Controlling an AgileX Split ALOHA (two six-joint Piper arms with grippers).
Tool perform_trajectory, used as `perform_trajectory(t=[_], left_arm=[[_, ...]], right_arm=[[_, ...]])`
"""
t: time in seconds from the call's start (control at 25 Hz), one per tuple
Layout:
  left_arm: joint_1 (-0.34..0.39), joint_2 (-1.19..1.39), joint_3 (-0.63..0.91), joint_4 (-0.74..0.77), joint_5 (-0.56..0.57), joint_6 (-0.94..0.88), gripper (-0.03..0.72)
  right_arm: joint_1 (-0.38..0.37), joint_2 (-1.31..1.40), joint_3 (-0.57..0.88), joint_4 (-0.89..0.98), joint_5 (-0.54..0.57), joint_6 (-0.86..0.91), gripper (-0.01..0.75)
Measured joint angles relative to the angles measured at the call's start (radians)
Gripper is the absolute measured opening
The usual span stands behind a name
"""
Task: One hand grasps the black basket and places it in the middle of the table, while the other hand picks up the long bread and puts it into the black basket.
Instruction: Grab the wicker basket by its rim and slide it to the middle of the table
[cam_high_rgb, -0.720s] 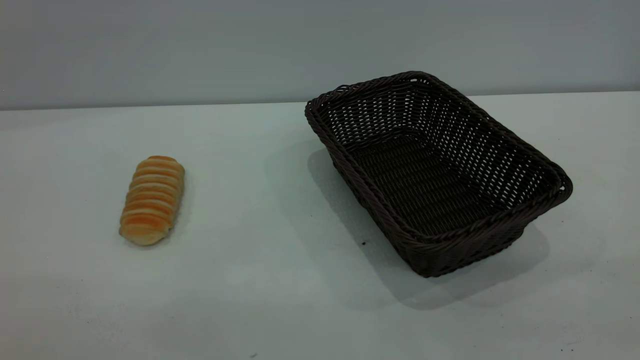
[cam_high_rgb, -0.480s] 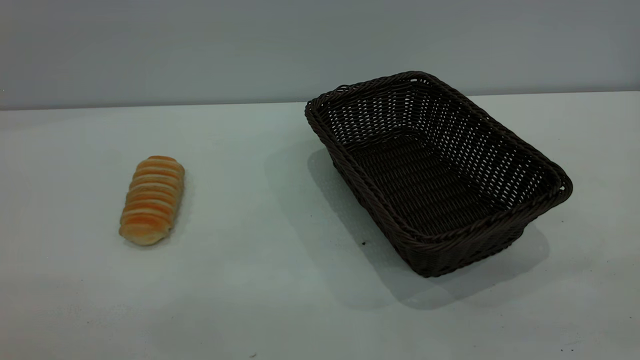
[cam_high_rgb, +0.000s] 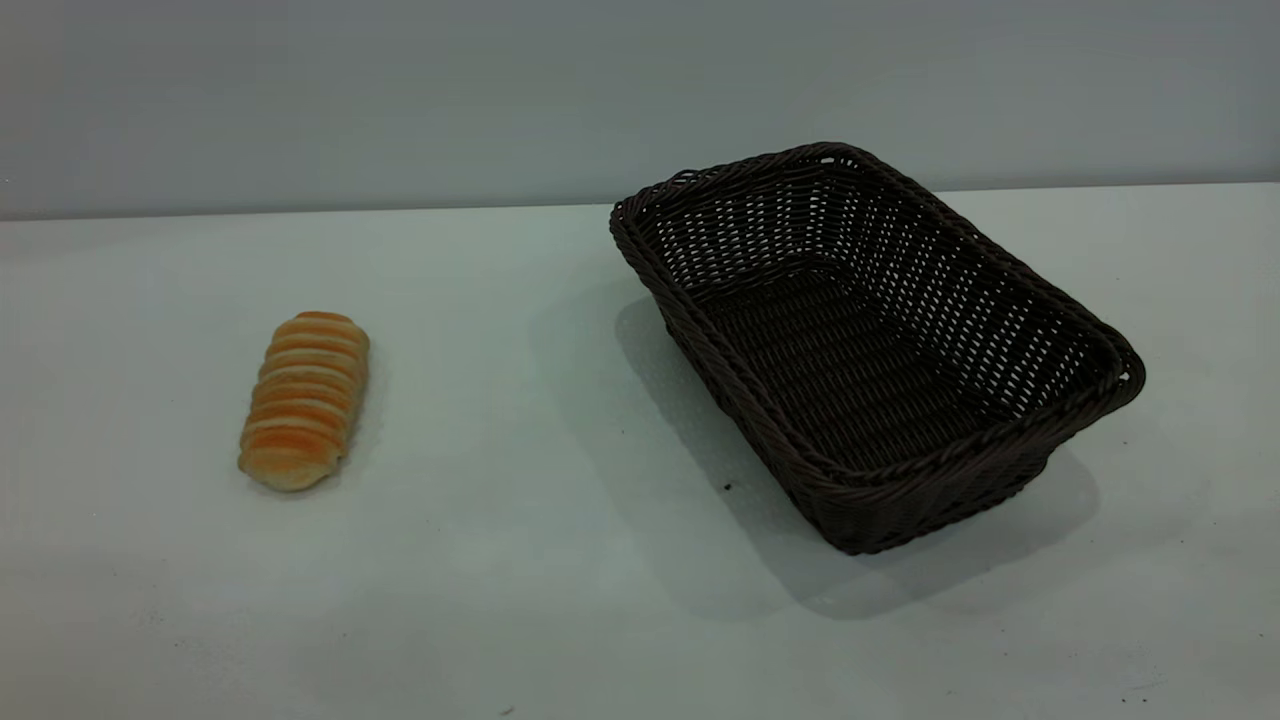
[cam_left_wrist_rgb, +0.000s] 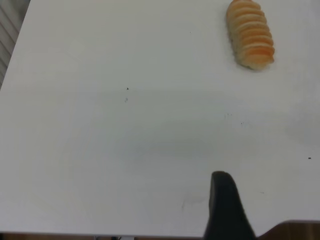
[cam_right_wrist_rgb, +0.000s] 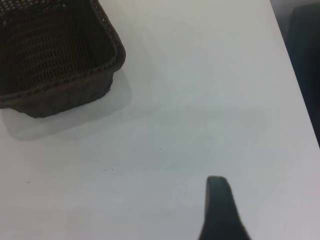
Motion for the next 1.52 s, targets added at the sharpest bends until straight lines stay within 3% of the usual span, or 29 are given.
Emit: perform_trajectory(t=[1.16, 1.52], left_arm=[[0.0, 0.0, 0.0, 0.0, -0.001, 0.001, 0.495], [0.0, 0.059, -0.019, -0.003, -0.132, -0.041, 0.495]], right_arm=[[0.0, 0.002, -0.006, 0.01, -0.005, 0.0, 0.487], [0.0, 0.326, -0.075, 0.214, -0.051, -0.093, 0.457]])
